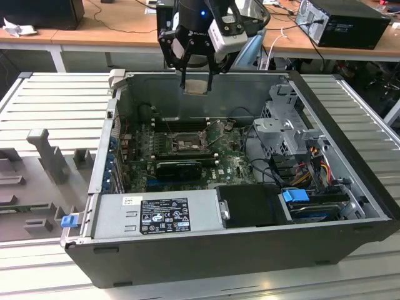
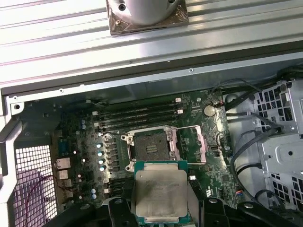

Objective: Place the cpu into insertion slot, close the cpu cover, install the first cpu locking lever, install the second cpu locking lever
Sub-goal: 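Place the cpu into insertion slot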

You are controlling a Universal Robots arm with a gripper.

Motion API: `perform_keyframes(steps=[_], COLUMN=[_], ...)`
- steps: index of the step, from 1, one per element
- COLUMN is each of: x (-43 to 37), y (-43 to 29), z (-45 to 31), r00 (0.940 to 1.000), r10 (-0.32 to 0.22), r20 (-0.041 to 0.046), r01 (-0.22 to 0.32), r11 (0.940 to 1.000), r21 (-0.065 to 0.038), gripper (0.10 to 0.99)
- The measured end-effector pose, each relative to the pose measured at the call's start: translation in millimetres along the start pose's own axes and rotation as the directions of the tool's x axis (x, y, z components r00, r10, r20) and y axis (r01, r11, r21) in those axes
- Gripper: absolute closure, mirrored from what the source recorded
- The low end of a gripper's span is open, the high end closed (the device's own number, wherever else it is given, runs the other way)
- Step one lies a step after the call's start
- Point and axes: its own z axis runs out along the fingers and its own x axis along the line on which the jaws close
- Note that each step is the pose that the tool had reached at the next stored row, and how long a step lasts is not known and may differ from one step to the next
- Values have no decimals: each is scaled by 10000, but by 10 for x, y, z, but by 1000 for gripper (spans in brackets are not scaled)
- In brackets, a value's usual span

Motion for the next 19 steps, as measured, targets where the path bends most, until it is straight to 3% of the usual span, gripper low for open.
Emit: perform_keyframes(steps=[19], x=[0], y=[0], z=[0], r00=[9974], r10=[712], r20=[63], r01=[-712], r11=[9975], r21=[-15], gripper=[561])
